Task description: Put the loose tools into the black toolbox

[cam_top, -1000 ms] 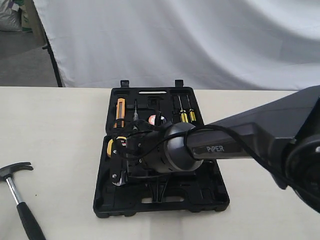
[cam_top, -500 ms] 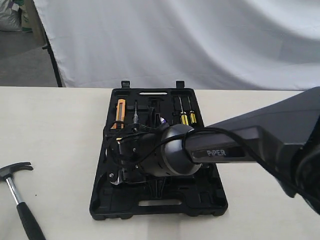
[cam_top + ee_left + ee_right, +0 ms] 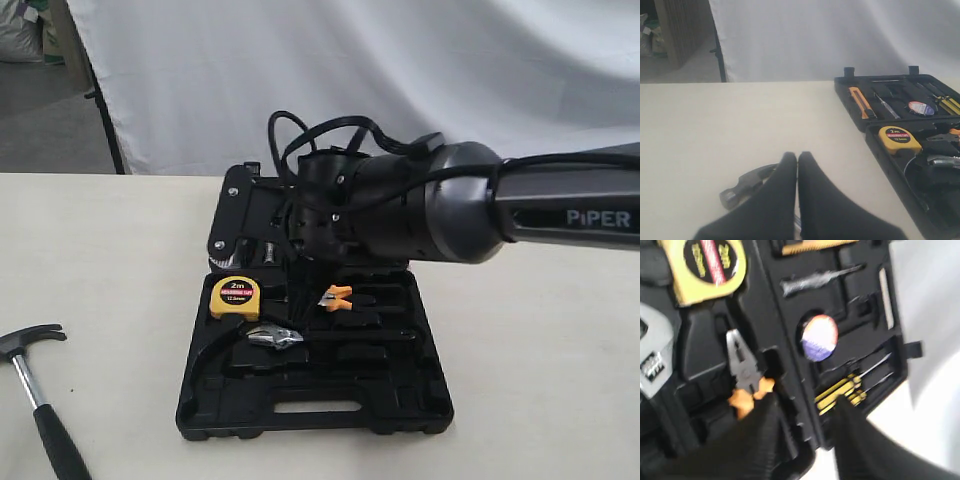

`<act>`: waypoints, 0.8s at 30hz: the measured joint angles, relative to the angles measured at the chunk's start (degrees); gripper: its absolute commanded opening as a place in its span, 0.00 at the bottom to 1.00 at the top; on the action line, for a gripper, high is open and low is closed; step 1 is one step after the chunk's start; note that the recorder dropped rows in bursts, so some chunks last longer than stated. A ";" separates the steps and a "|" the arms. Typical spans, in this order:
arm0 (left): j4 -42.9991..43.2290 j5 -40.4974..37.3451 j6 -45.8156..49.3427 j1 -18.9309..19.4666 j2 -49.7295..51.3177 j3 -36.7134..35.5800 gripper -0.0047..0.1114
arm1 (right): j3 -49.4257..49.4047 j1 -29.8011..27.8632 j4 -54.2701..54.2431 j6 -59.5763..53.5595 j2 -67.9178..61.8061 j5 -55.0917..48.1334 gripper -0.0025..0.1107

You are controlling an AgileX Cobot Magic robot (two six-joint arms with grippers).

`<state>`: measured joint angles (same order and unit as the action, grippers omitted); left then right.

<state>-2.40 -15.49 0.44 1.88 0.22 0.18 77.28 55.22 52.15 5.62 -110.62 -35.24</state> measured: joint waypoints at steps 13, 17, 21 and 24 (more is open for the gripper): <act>0.00 0.00 0.00 0.00 0.00 0.00 0.05 | 0.66 -6.00 -37.68 -39.60 -8.94 2.58 0.02; 0.00 0.00 0.00 0.00 0.00 0.00 0.05 | 1.04 -6.45 -40.18 -44.64 -8.84 2.25 0.02; 0.00 0.00 0.00 0.00 0.00 0.00 0.05 | 1.28 -6.57 -42.20 -45.46 -7.83 1.45 0.02; 0.00 0.00 0.00 0.00 0.00 0.00 0.05 | 2.47 -6.84 -45.66 -49.20 -5.49 -2.14 0.02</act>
<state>-2.40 -15.49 0.44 1.88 0.22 0.18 79.76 48.38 6.49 -43.58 -116.11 -37.38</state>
